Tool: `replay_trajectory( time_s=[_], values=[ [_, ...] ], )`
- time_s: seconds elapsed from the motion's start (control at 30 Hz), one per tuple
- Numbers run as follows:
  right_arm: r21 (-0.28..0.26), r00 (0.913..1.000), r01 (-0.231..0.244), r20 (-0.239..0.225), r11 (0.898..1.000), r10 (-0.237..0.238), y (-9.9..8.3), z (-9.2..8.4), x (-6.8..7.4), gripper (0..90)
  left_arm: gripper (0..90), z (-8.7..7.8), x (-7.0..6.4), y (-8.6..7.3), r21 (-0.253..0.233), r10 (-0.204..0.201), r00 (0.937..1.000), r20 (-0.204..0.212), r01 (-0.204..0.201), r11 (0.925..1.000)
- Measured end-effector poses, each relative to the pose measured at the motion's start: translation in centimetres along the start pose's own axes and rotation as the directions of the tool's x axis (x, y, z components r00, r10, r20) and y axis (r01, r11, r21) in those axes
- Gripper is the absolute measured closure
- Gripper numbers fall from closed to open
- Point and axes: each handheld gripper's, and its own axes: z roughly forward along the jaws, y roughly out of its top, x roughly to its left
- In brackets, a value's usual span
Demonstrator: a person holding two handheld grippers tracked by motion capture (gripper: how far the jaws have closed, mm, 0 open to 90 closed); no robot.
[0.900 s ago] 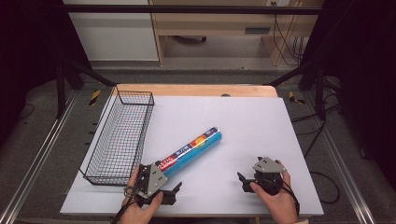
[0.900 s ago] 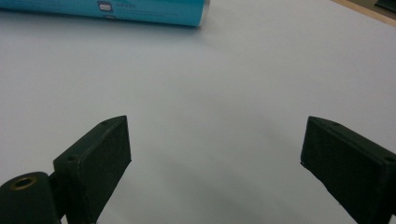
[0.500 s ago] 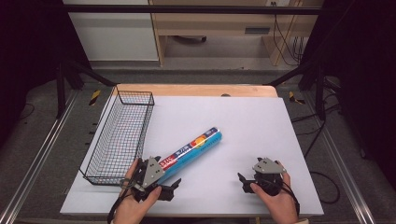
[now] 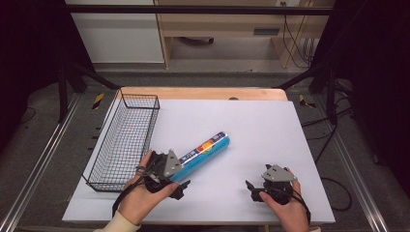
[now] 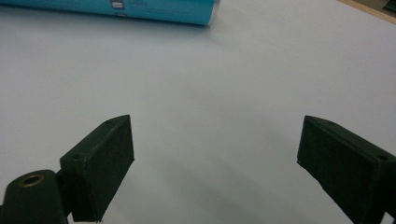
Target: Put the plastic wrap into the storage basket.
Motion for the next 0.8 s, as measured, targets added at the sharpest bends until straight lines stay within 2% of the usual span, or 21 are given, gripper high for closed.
replay_trajectory(
  time_s=[0.07,0.1,0.13,0.17,0.23,0.47,0.57,0.63,0.73,0.8],
  values=[
    [0.001,1.0,0.004,-0.003,1.0,-0.004,0.0,0.0,0.0,11.0,5.0,0.3,0.0,0.9,0.033,0.017,0.9996,0.022,-0.018,0.9993],
    [0.001,1.0,0.004,-0.001,1.0,-0.004,0.0,0.0,0.1,10.8,5.2,0.6,0.1,1.7,0.049,0.038,0.9988,0.029,-0.039,0.998],
    [0.001,1.0,0.004,-0.001,1.0,-0.004,0.0,0.0,0.1,10.8,5.2,0.6,0.1,1.7,0.049,0.038,0.9988,0.029,-0.039,0.998],
    [0.004,1.0,0.002,-0.002,1.0,-0.002,0.0,-0.1,0.1,10.7,5.2,1.0,0.3,2.3,0.074,0.056,0.9981,0.025,-0.057,0.9956],
    [0.002,1.0,0.003,-0.002,1.0,-0.003,-0.1,-0.1,0.0,10.6,5.2,1.2,0.4,2.5,0.077,0.061,0.9977,0.028,-0.063,0.995],
    [0.003,1.0,0.0,-0.005,1.0,0.0,-0.1,-0.1,0.0,10.1,5.5,2.4,1.1,2.8,0.079,0.052,0.9978,0.041,-0.056,0.9953],
    [0.006,1.0,0.0,-0.007,1.0,0.0,-0.1,-0.1,0.0,10.0,6.9,3.2,1.7,2.9,0.104,0.027,0.9984,0.049,-0.032,0.994],
    [0.003,1.0,0.002,-0.007,1.0,-0.002,-0.1,-0.1,0.0,10.0,6.9,3.5,2.0,3.1,0.123,0.032,0.9985,0.045,-0.038,0.9916],
    [0.002,1.0,0.0,-0.008,1.0,0.0,-0.1,-0.1,0.0,9.9,7.1,4.0,2.2,3.2,0.128,0.027,0.9988,0.04,-0.032,0.9913],
    [0.003,1.0,0.0,-0.009,1.0,0.0,-0.1,-0.1,0.0,10.0,7.2,4.6,2.3,3.4,0.138,0.039,0.9985,0.038,-0.044,0.9894]
  ],
)
